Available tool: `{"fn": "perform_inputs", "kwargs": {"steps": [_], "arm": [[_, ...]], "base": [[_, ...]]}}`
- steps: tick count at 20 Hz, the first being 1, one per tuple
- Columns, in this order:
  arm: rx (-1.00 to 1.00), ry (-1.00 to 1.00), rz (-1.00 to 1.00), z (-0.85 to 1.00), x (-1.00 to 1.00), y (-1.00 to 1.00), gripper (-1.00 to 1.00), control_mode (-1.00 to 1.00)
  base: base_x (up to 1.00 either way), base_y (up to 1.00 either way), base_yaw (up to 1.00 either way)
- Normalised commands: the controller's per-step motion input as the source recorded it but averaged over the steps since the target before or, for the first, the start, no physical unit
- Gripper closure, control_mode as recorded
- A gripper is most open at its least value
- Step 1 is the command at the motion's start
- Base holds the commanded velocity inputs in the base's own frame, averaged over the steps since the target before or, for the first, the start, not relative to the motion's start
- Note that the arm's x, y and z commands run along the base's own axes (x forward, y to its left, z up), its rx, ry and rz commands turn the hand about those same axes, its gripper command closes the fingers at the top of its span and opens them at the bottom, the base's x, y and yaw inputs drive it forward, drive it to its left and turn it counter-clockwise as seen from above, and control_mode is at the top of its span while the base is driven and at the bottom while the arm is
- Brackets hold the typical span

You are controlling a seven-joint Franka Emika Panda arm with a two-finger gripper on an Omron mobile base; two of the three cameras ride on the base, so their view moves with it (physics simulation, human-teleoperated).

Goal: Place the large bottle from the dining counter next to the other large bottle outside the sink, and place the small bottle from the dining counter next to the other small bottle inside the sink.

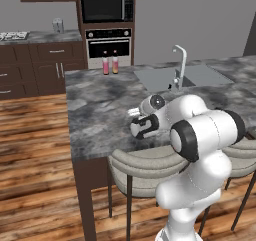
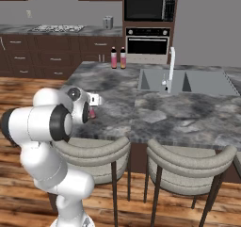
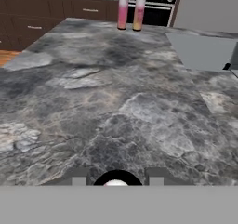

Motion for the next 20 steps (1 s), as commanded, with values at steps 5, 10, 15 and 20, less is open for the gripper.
{"fn": "perform_inputs", "kwargs": {"steps": [5, 10, 15, 20], "arm": [[0.0, -0.01, 0.0, 0.5, -0.09, 0.0, 1.0, -1.0], [0.0, -0.01, 0.0, 0.43, -0.13, 0.0, 1.0, -1.0], [0.0, 0.0, 0.0, 0.17, -0.27, 0.0, 1.0, -1.0], [0.0, 0.0, 0.01, 0.03, -0.28, 0.0, 1.0, -1.0]], "base": [[0.0, 0.0, 0.0], [0.0, 0.0, 0.0], [0.0, 0.0, 0.0], [0.0, 0.0, 0.0]]}}
